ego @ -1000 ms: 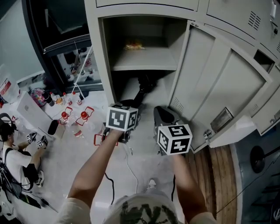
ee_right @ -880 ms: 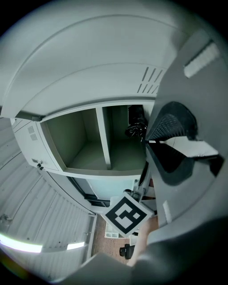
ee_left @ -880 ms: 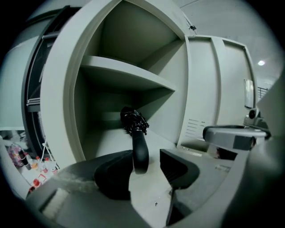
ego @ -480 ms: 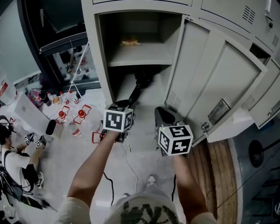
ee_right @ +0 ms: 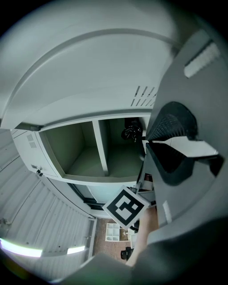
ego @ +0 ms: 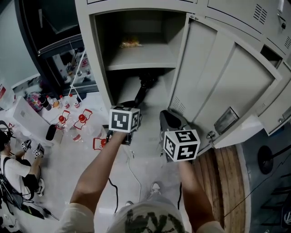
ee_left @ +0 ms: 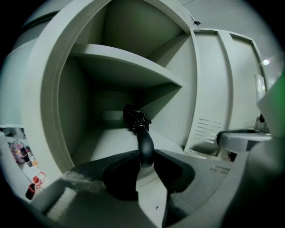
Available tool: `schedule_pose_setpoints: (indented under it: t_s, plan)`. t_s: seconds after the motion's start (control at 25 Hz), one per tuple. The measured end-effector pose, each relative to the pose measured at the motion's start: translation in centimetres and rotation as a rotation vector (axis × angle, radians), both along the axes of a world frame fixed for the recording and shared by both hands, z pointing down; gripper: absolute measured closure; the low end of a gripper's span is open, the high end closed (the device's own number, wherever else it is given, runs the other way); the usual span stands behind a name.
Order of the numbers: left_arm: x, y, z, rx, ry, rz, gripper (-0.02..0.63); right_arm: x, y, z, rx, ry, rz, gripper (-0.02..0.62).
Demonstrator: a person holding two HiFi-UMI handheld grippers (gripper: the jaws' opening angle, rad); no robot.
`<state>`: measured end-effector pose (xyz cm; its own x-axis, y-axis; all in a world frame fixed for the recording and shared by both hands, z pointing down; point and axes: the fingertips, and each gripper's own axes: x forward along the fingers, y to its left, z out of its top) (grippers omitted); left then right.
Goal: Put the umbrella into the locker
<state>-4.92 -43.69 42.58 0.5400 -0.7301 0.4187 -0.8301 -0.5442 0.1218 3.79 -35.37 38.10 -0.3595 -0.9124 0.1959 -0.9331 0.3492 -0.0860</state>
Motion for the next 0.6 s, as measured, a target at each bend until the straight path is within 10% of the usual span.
schedule_pose_setpoints:
  t_s: [0.6]
  plan:
    - [-2.7, 1.9, -0.7, 0.040, 0.040, -0.035, 0.495, -0.9, 0.5, -0.9, 0.012, -0.005, 0.007, 0.581]
